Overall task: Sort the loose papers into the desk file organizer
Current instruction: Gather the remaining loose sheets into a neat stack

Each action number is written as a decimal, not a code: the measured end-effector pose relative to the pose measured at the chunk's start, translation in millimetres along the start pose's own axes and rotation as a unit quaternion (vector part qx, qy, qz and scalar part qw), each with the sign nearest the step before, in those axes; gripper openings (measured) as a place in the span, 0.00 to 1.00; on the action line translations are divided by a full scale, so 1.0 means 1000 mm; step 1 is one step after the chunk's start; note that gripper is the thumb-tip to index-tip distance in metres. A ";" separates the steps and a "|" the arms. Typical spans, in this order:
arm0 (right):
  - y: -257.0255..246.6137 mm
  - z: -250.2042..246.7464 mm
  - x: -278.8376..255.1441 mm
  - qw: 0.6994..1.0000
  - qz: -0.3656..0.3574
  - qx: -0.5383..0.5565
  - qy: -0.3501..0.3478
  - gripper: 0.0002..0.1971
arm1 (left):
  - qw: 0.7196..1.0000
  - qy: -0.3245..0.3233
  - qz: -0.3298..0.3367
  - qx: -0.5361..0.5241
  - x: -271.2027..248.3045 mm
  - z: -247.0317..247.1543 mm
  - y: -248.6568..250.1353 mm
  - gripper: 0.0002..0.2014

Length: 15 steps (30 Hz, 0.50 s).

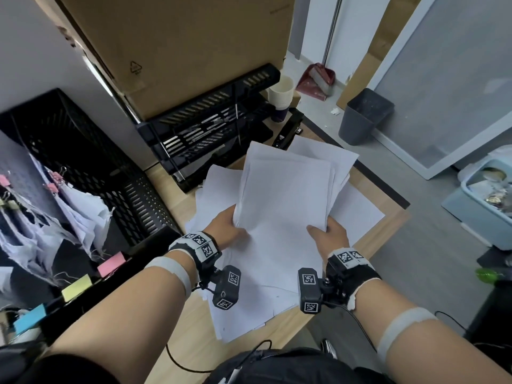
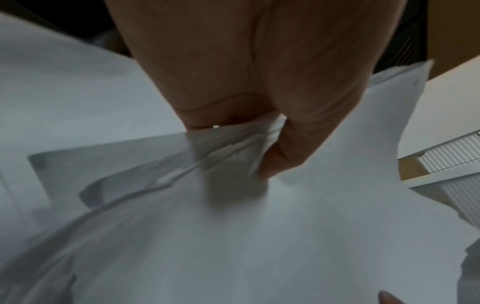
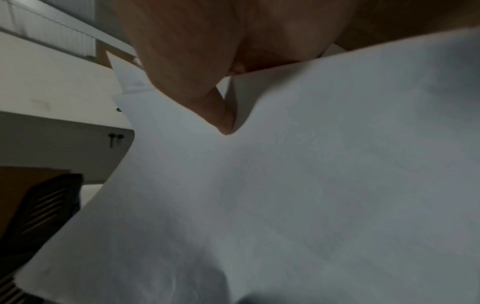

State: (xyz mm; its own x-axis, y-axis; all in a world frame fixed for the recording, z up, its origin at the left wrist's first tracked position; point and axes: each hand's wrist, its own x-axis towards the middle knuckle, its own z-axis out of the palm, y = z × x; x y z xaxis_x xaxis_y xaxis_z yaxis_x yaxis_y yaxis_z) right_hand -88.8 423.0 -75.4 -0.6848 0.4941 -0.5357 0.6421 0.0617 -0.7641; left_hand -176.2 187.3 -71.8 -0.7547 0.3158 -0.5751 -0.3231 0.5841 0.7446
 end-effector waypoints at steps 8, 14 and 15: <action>-0.021 -0.007 -0.031 0.998 -0.052 -0.035 0.007 0.09 | 0.994 0.056 0.012 -0.096 -0.026 -0.005 -0.002 0.11; -0.018 -0.008 -0.050 0.999 -0.014 -0.045 0.004 0.28 | 0.986 0.068 0.047 -0.142 -0.049 0.002 -0.008 0.08; -0.020 -0.009 -0.053 0.999 -0.021 -0.041 0.007 0.30 | 0.983 0.067 0.062 -0.157 -0.053 0.002 -0.009 0.07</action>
State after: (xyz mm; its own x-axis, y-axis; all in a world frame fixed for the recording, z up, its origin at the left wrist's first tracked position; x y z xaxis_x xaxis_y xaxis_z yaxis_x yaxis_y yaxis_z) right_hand -61.9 403.5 -28.0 -0.7070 0.5020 -0.4982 0.6396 0.1532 -0.7533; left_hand -132.1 167.3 -48.8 -0.8604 0.2566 -0.4403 -0.3697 0.2804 0.8858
